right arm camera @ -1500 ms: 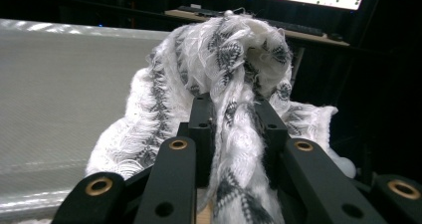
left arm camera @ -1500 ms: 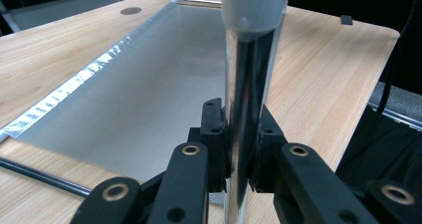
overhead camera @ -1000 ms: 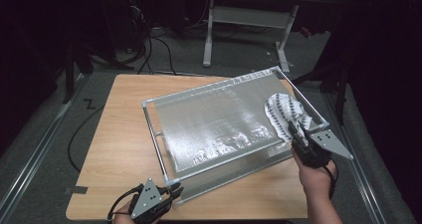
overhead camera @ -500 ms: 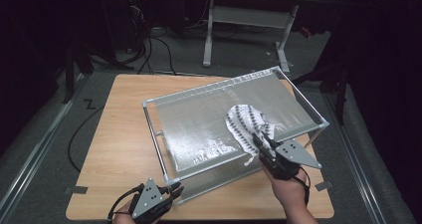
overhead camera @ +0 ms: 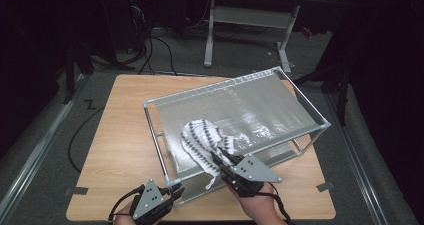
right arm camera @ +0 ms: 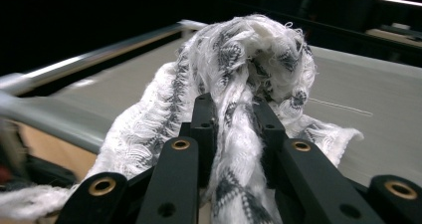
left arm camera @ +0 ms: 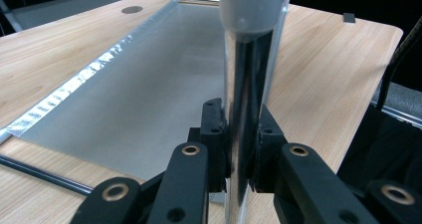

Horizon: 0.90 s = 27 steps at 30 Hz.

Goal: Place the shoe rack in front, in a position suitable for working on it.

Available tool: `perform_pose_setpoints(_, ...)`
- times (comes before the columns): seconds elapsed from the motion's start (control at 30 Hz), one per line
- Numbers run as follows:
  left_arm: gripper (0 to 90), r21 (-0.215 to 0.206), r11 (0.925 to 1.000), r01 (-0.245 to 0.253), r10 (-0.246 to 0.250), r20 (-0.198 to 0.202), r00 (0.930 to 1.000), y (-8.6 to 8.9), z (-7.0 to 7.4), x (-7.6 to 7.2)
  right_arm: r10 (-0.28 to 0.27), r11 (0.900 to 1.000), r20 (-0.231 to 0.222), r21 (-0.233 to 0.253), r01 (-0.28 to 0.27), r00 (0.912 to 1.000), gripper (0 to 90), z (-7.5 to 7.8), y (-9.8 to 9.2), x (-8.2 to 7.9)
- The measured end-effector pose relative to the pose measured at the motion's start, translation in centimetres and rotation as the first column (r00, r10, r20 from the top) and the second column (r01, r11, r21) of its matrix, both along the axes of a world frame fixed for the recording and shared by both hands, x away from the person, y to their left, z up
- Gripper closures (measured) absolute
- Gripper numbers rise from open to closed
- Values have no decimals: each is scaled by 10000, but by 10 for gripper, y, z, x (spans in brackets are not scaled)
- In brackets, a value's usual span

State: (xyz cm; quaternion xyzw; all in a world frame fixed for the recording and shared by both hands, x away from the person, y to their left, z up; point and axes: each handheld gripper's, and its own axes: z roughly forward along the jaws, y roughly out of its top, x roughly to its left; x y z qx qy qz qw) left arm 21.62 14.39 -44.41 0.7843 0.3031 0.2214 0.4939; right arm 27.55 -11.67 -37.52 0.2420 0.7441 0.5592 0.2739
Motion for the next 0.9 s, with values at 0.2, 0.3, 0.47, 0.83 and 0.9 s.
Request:
perform_pose_setpoints(0.2,799,-2,10000,-27,27,10,10000,0,0,0,950,9954,-19,-87,-950,9955,765,1,27,-13)
perform_pose_setpoints(0.3,799,-7,10000,-19,19,12,10000,0,0,0,1301,9915,-68,-27,-1302,9915,765,2,36,-19)
perform_pose_setpoints(0.47,799,4,10000,-6,6,7,10000,0,0,-1,1774,9841,-16,5,-1774,9841,767,3,43,-26)
perform_pose_setpoints(0.83,799,15,10000,-6,6,3,10000,0,0,-1,1725,9839,471,387,-1744,9839,808,13,28,-29)
perform_pose_setpoints(0.9,799,33,10000,-9,9,-1,10000,0,0,-1,1464,9877,722,440,-1498,9866,808,17,17,-32)
